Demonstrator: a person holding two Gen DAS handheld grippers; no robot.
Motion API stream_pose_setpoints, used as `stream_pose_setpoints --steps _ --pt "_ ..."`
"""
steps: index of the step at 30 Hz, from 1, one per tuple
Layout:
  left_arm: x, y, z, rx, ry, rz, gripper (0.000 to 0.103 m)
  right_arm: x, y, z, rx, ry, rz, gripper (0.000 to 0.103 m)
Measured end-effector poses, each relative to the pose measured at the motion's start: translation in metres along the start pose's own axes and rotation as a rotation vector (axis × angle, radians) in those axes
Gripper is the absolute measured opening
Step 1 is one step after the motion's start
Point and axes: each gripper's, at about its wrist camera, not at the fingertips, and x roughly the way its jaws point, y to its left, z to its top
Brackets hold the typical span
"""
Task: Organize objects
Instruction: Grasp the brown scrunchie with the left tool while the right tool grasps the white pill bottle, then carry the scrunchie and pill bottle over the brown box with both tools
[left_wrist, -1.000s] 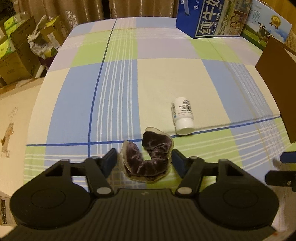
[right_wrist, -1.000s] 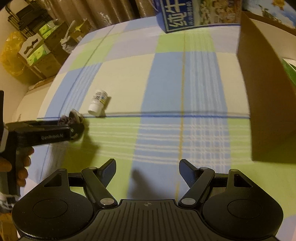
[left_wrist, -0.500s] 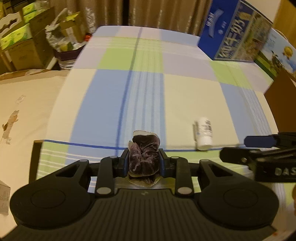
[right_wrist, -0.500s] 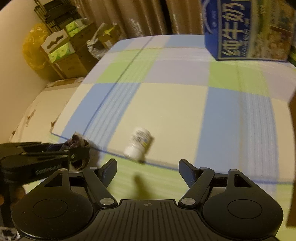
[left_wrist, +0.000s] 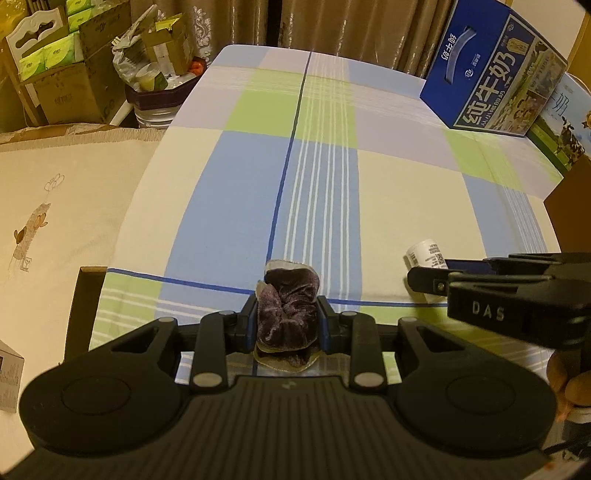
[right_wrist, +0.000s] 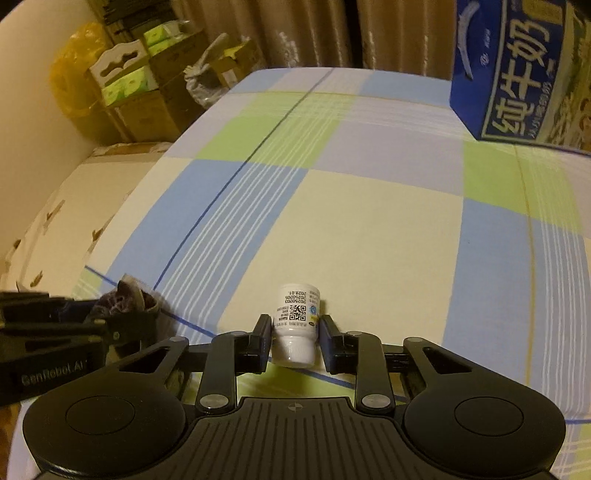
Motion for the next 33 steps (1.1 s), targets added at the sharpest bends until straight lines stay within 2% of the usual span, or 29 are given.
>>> stream_pose_setpoints --steps 10,21,33 --pt "-0.015 -0.008 -0.002 0.009 -0.018 -0.026 0.026 -0.029 -0.010 -0.018 0.035 -0.005 0.040 0.024" --pt "-0.061 -0.034 -0.024 0.022 -0.042 -0.118 0.026 -0.102 -0.035 -0.054 0.146 -0.046 0.055 0.024" --pt "-0.105 -0.085 -0.055 0.121 -0.043 -0.224 0.026 -0.182 -0.067 -0.102 0.282 -0.119 0.038 0.024"
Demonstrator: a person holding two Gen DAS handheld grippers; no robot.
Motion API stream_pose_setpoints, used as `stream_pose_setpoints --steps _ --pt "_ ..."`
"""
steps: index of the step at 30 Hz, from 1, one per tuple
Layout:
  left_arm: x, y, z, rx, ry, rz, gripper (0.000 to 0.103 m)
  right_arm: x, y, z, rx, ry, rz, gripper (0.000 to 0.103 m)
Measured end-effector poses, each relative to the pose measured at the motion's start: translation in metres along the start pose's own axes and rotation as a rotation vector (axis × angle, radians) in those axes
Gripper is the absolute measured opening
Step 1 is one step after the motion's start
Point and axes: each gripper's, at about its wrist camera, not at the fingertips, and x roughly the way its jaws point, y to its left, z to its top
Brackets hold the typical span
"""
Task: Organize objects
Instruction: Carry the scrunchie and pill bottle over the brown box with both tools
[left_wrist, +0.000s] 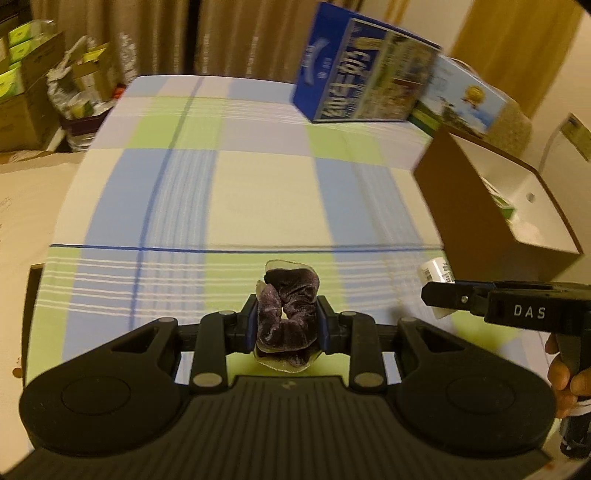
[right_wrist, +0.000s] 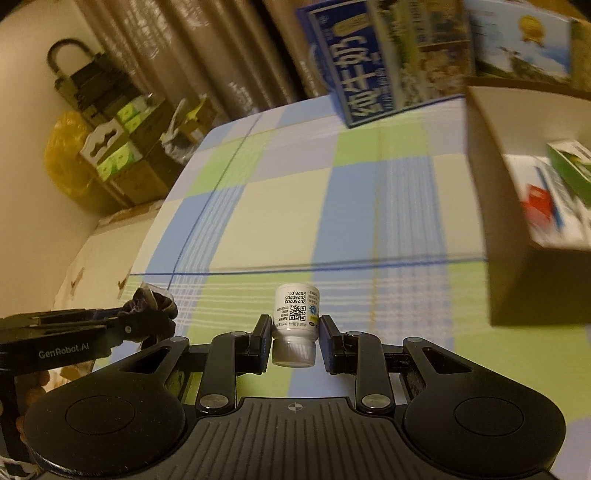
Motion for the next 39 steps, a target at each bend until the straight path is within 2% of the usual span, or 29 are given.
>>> stream_pose_setpoints --steps 11,18,29,39 --pt "-0.003 -0.080 -0.008 0.116 0.004 -0.106 0.026 -0.071 -0.056 -0.030 0.117 -0.058 -0.073 0.024" --pt "0.003 -0.145 -0.002 0.193 -0.006 -0.166 0.026 -0.123 -0.102 -0.030 0.171 -0.131 -0.133 0.024" --pt "0.030 -0.234 0.026 0.247 -0.032 -0.195 0.026 -0.187 -0.186 0.002 0.174 -0.232 -0.226 0.024" --pt "0.080 -0.290 0.066 0.274 -0.028 -0.141 0.026 -0.196 -0.253 0.056 0.128 -0.260 -0.249 0.024"
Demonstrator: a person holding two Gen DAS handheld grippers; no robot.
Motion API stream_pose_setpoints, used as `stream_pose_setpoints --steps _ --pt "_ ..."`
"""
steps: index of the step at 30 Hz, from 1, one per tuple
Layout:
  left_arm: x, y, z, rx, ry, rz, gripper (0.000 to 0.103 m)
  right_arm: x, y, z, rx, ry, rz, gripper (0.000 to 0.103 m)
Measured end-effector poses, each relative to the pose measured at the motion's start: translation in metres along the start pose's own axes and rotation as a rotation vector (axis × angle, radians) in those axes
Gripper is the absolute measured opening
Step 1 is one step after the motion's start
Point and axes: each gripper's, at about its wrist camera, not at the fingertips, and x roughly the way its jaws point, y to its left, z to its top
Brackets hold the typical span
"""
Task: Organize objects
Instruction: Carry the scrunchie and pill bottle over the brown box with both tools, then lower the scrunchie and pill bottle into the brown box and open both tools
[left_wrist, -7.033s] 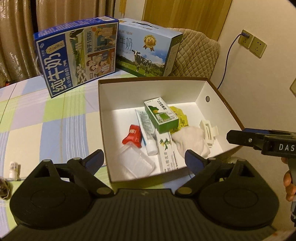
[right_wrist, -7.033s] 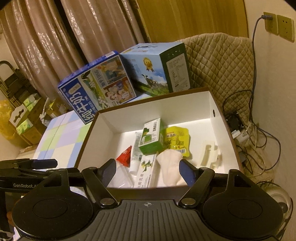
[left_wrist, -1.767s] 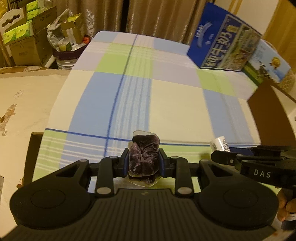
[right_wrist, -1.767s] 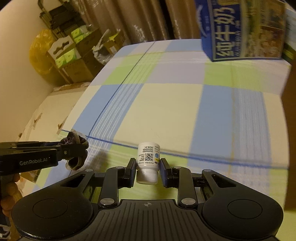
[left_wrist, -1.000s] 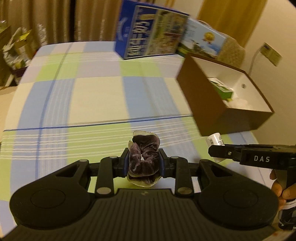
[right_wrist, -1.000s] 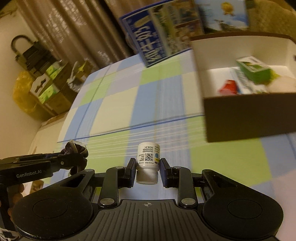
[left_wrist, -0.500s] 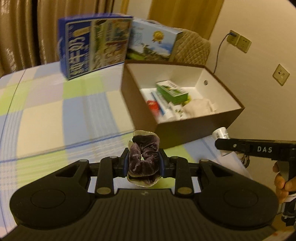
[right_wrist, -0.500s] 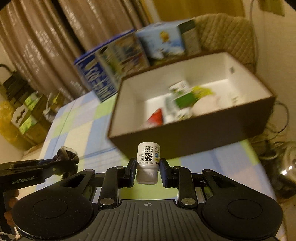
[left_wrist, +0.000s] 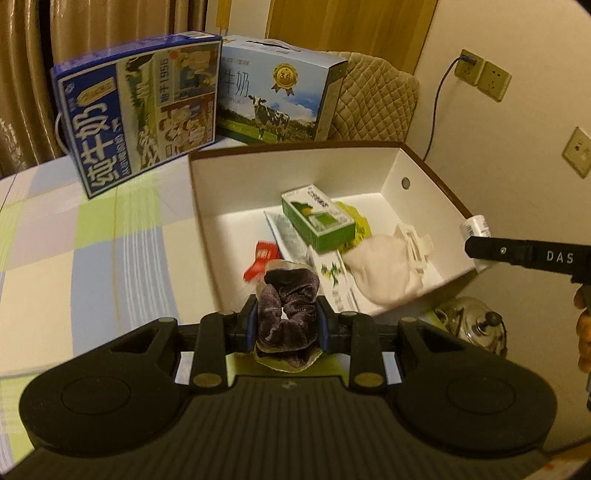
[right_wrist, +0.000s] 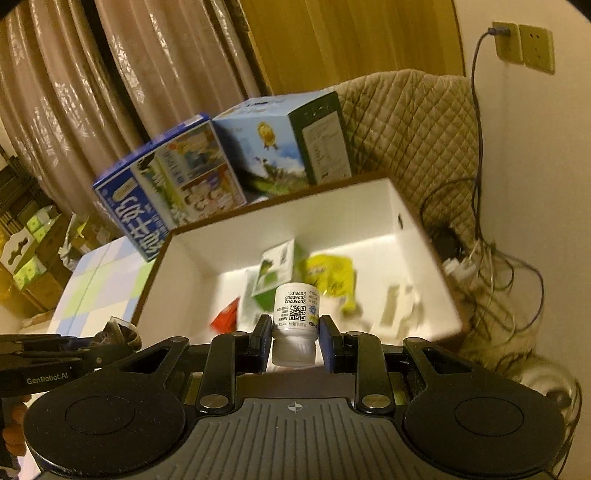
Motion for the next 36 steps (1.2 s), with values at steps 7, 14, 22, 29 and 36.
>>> stream_pose_setpoints --steps 7,14,22,29,36 --pt "0.044 -0.009 0.031 0.013 0.021 0.058 0.026 0.034 -0.024 0.027 -0.047 0.035 -0.014 0.024" --pt "0.089 -0.004 0.050 0.017 0.074 0.118 0.026 0.076 -0.038 0.039 -0.074 0.103 -0.025 0.024" --pt "0.118 -0.004 0.067 0.048 0.104 0.155 0.027 0.110 -0.049 0.045 -0.078 0.168 -0.048 0.024" --pt "0.135 -0.003 0.076 0.061 0.110 0.176 0.032 0.123 -0.057 0.049 -0.067 0.188 -0.057 0.024" --pt "0.141 0.001 0.081 0.052 0.106 0.185 0.042 0.127 -0.060 0.054 -0.061 0.187 -0.054 0.024"
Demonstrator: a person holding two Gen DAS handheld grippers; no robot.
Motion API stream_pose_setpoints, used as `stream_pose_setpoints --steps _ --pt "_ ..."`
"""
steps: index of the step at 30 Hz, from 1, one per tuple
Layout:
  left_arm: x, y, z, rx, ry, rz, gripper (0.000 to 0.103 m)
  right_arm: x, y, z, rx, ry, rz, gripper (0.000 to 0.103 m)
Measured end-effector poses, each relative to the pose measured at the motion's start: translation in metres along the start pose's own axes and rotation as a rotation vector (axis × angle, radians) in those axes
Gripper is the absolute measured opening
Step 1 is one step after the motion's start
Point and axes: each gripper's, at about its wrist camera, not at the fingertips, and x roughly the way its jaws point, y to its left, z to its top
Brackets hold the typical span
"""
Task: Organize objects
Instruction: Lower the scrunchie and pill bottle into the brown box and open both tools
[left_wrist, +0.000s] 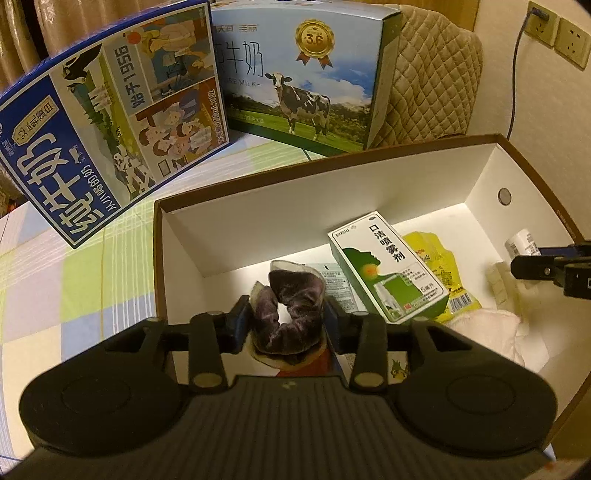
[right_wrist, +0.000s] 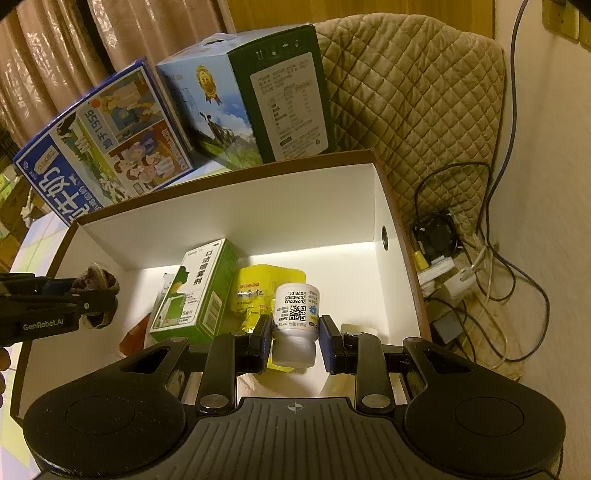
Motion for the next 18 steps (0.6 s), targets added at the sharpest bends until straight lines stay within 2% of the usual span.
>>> stream_pose_setpoints --steps 2,6,8,18 --pt "-0.001 0.001 0.001 -0.007 -0.005 0.006 0.055 0.001 -0.001 0.001 0.004 0.000 0.001 0.024" --pt "-0.004 0.004 0.003 -0.011 -0.015 0.020 0.060 0.001 -0.003 0.002 0.010 -0.001 0.003 0.024" --pt "-0.007 0.006 0.003 -0.017 -0.018 0.018 0.068 0.002 -0.003 0.002 0.014 0.001 0.008 0.024" --pt "-0.020 0.002 -0.004 -0.037 -0.027 -0.008 0.080 0.007 -0.007 0.006 0.063 -0.020 0.000 0.025"
